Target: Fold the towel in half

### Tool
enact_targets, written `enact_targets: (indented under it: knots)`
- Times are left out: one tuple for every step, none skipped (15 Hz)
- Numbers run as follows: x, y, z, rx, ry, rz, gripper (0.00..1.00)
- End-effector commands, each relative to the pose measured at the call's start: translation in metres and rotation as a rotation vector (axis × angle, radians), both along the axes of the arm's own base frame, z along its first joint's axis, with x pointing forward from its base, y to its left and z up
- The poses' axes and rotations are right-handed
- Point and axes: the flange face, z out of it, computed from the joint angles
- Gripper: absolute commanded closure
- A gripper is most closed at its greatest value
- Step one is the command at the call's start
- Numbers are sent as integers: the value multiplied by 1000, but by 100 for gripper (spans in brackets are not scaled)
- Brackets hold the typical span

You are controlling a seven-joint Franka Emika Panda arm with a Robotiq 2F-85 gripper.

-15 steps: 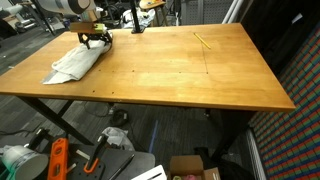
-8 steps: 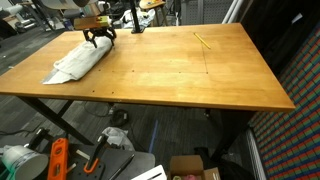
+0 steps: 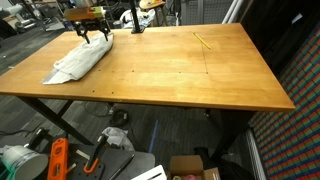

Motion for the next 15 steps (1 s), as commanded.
enact_targets:
  knots:
    - [-16,16,47,93,-1,4,0]
    - [-21,24,53,101,7,17,0]
    - [-28,34,57,101,28,34,0]
    - [-37,44,57,94,55,47,0]
    - [-47,53,56,79,70,61,0]
    - [-58,63,58,71,81,76,0]
    - [-68,71,57,66,89,88,0]
    - [-80,82,54,53,79,102,0]
    - [-89,90,53,43,80,113,0]
    - [-102,102,50,28,67,108,0]
    - [-110,110,48,19,54,102,0]
    - [-119,123,45,19,30,77,0]
    - [-128,133,42,12,16,57,0]
    - [-136,145,37,12,1,26,0]
    - [-144,155,33,8,-3,-1,0]
